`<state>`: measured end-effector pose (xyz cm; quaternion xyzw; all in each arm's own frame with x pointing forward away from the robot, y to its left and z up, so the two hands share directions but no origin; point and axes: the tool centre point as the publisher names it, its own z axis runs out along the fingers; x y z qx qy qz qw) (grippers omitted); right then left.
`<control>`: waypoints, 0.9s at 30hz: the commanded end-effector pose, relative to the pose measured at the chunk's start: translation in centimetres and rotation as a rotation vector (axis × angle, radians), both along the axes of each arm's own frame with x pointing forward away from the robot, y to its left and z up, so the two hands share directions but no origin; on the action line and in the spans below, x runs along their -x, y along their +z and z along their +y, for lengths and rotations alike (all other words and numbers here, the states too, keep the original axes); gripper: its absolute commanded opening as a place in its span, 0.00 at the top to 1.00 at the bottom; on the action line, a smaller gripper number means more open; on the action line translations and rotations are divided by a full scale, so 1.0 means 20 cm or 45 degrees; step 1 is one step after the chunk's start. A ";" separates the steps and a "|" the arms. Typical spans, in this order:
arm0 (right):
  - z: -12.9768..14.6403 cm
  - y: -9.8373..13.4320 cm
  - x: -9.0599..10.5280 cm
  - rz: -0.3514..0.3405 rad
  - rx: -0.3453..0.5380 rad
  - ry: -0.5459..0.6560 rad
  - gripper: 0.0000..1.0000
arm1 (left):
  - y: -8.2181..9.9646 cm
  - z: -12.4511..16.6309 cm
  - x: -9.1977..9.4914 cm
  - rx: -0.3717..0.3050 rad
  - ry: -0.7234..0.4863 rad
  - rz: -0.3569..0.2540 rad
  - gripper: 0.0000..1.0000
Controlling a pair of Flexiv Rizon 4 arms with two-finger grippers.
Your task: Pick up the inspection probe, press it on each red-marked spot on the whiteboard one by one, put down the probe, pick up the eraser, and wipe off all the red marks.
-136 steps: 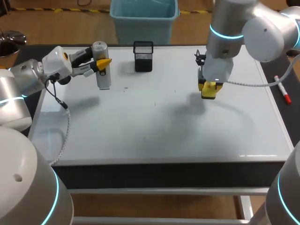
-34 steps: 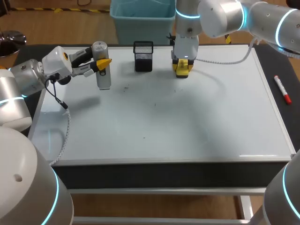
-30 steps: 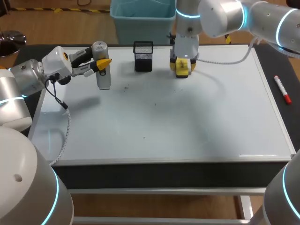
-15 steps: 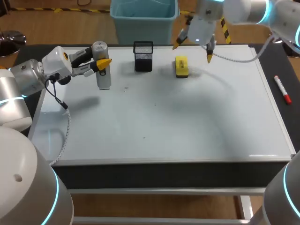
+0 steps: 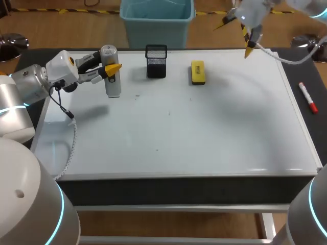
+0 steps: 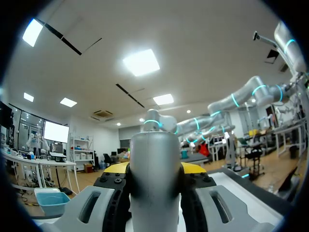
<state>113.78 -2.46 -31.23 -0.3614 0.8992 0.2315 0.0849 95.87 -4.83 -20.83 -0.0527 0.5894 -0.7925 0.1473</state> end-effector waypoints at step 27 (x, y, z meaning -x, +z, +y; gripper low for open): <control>-0.29 0.12 0.03 0.095 -0.161 -0.223 0.00 | 0.00 0.00 -0.01 0.001 -0.004 0.000 1.00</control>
